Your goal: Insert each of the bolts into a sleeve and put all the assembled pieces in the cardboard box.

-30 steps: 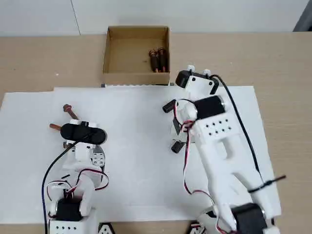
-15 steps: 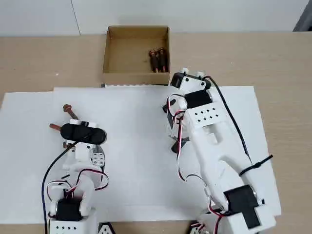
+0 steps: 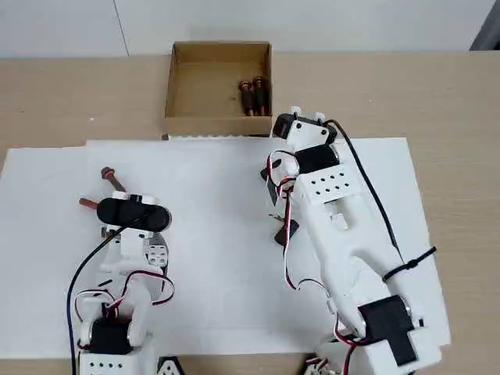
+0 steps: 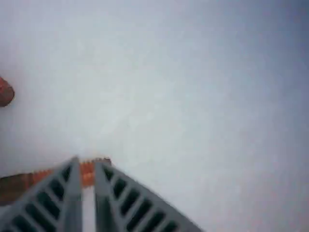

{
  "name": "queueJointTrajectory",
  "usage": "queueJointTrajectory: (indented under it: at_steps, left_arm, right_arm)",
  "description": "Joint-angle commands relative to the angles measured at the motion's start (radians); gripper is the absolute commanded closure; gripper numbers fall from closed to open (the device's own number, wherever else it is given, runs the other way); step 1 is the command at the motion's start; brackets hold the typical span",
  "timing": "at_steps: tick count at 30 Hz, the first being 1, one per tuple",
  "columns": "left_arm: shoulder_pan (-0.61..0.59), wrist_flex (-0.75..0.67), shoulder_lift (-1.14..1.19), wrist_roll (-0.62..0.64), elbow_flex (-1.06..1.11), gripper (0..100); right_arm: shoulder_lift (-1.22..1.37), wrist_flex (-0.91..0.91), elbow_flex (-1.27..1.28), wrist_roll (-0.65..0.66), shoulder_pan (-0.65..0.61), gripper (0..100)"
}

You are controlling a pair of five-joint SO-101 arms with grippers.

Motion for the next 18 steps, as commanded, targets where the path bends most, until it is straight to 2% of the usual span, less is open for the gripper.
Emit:
queueJointTrajectory:
  at_steps: [1,7,18]
  left_arm:
    - [-0.003,-0.021,-0.008,0.002,-0.005,99]
    - [-0.003,-0.021,-0.008,0.002,-0.005,99]
    - [-0.003,-0.021,-0.008,0.002,-0.005,99]
  right_arm:
    - [0.007,-0.028,-0.005,-0.017,-0.033,76.4]
    - [0.125,-0.027,-0.011,-0.083,-0.039,76.4]
    - [0.189,-0.12,-0.011,-0.086,-0.039,76.5]
